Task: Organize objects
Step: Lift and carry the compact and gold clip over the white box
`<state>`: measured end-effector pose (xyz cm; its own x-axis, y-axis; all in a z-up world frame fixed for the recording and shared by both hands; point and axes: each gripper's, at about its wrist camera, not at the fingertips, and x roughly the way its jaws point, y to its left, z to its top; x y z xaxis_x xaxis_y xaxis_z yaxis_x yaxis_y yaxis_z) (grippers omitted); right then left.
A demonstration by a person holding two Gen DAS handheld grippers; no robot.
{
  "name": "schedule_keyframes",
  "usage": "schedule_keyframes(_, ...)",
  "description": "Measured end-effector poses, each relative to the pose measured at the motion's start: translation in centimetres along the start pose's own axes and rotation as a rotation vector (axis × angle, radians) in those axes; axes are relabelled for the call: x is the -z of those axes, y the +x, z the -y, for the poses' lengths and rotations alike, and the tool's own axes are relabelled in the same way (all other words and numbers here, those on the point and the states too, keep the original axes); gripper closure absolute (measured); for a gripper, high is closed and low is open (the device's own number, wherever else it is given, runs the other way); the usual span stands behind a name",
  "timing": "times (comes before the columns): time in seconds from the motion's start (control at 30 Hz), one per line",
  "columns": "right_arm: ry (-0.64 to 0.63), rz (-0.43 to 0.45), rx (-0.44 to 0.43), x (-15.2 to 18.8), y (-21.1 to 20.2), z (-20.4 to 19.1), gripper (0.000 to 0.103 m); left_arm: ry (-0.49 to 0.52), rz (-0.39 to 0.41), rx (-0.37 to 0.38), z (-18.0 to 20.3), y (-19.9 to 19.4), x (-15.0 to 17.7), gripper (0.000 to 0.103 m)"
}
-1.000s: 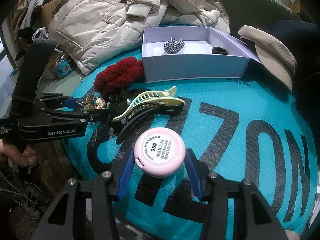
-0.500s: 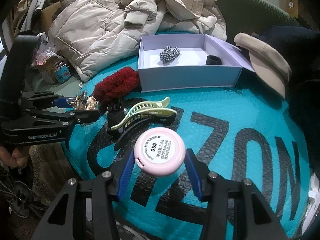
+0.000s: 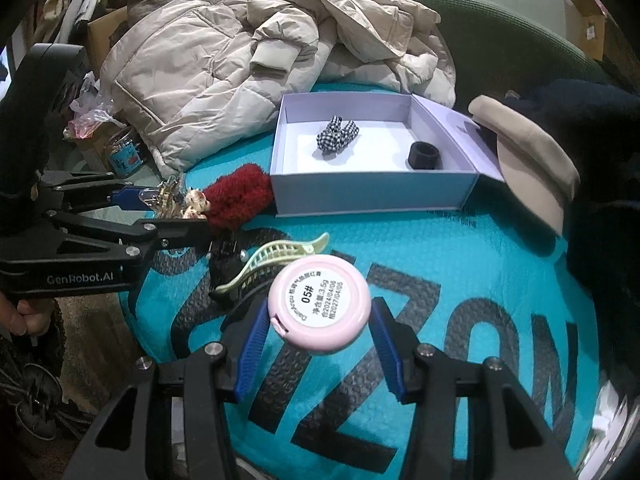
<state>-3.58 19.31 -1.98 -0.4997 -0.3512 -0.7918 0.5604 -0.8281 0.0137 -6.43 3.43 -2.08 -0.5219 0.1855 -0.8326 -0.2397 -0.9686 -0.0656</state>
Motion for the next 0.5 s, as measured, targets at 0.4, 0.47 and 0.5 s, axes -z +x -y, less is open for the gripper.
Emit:
schedule_keyframes(0.4,-0.044,0.028,-0.022,-4.0,1.2,1.2,0.052,-0.014,-0.005,-0.005,-0.4,1.2,-3.5,0.055)
schedule_keyframes(0.47,-0.047,0.033,-0.027,-4.7,1.4,1.5,0.052,-0.019,-0.003,-0.005,-0.6,1.5,-4.1,0.055)
schedule_keyframes(0.5,-0.049,0.036,-0.029,-5.2,1.6,1.7,0.052,-0.023,-0.003,-0.004,-0.8,1.6,-4.5,0.055)
